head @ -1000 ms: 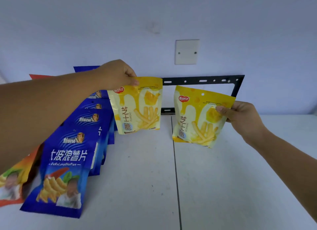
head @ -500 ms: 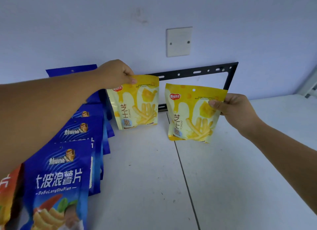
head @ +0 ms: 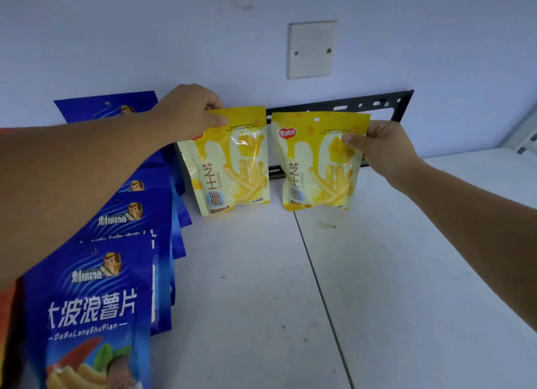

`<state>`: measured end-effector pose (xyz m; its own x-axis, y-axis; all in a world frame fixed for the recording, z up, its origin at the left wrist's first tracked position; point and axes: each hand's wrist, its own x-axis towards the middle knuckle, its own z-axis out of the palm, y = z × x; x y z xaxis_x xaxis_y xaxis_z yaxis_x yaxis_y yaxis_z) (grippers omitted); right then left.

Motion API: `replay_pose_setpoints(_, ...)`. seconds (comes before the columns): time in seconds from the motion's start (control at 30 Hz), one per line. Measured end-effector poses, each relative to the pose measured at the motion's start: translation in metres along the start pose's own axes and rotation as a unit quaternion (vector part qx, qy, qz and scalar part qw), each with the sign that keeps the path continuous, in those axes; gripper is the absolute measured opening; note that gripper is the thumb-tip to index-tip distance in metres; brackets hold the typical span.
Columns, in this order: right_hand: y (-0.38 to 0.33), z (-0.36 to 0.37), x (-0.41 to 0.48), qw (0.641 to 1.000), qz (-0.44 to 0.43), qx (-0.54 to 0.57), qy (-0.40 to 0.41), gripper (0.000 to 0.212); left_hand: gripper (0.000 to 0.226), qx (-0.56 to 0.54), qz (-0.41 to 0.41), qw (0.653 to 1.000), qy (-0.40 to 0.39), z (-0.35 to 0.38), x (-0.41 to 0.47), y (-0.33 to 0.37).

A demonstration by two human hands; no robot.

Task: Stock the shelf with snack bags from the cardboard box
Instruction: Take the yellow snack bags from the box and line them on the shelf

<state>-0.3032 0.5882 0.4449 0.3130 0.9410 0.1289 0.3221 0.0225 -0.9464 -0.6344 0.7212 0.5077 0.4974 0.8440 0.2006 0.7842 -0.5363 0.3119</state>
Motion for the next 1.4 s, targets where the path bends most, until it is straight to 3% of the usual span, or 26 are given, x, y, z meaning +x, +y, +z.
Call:
replay_pose_setpoints(0.27,0.007,0.027,0.059,0.999,0.003,-0.028,-0.034,0.008,0.025,0.011,-0.01,1.0,0.028,0.003,-0.005,-0.004)
replay_pose_setpoints(0.7,0.018,0.006,0.072,0.996,0.017,0.036,-0.073,0.013,0.021,0.022,0.018,0.996,0.084,0.005,0.01,0.003)
replay_pose_setpoints(1.17,0.021,0.022,0.074,0.998,0.004,0.05,-0.026,0.013,0.02,0.022,-0.005,0.994,0.11,0.004,0.006,-0.001)
replay_pose_setpoints(1.4,0.025,0.018,0.07,0.999,0.048,0.022,-0.006,0.013,0.024,0.015,0.002,0.993,0.115,0.003,0.002,0.0)
